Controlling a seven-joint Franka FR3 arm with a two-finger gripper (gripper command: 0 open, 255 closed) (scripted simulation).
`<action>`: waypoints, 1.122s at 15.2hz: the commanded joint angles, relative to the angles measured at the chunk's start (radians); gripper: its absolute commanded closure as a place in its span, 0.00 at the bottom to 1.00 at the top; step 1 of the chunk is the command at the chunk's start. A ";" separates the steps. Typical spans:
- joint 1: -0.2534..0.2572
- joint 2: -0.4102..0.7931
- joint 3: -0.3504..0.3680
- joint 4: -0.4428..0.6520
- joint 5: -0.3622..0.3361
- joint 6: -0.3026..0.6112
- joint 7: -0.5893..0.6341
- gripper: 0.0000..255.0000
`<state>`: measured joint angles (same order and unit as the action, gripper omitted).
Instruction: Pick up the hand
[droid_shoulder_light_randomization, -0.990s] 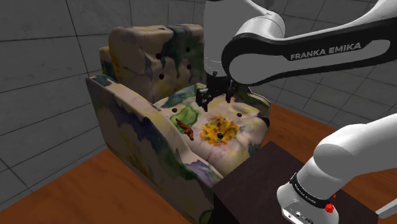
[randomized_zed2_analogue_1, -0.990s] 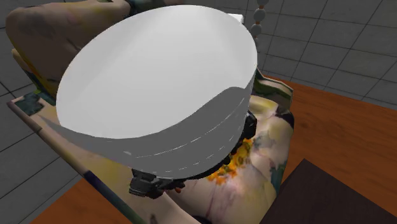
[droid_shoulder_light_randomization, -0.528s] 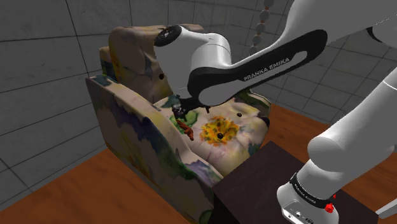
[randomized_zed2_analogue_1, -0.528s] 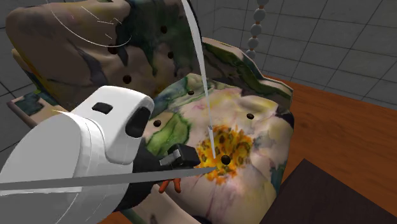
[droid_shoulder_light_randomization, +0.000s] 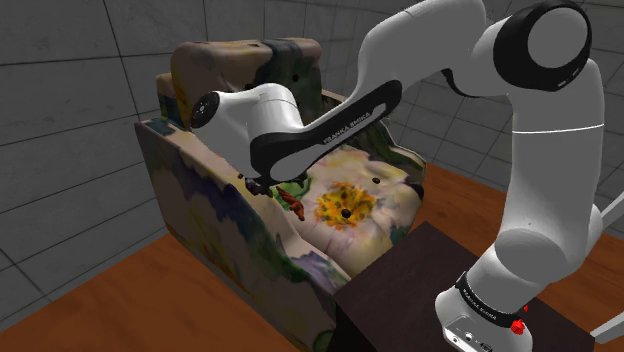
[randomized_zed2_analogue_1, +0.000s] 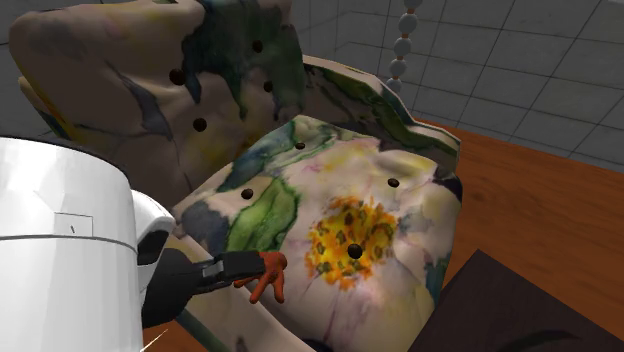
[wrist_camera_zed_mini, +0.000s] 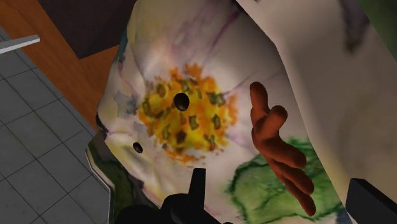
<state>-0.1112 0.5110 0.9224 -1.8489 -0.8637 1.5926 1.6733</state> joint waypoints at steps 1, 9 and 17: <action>0.020 0.031 -0.020 0.012 -0.023 -0.002 0.021 0.00; 0.038 0.079 -0.046 0.000 -0.058 0.030 0.058 1.00; 0.037 0.078 -0.045 -0.002 -0.057 0.031 0.058 1.00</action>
<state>-0.0740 0.5887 0.8775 -1.8503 -0.9209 1.6235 1.7315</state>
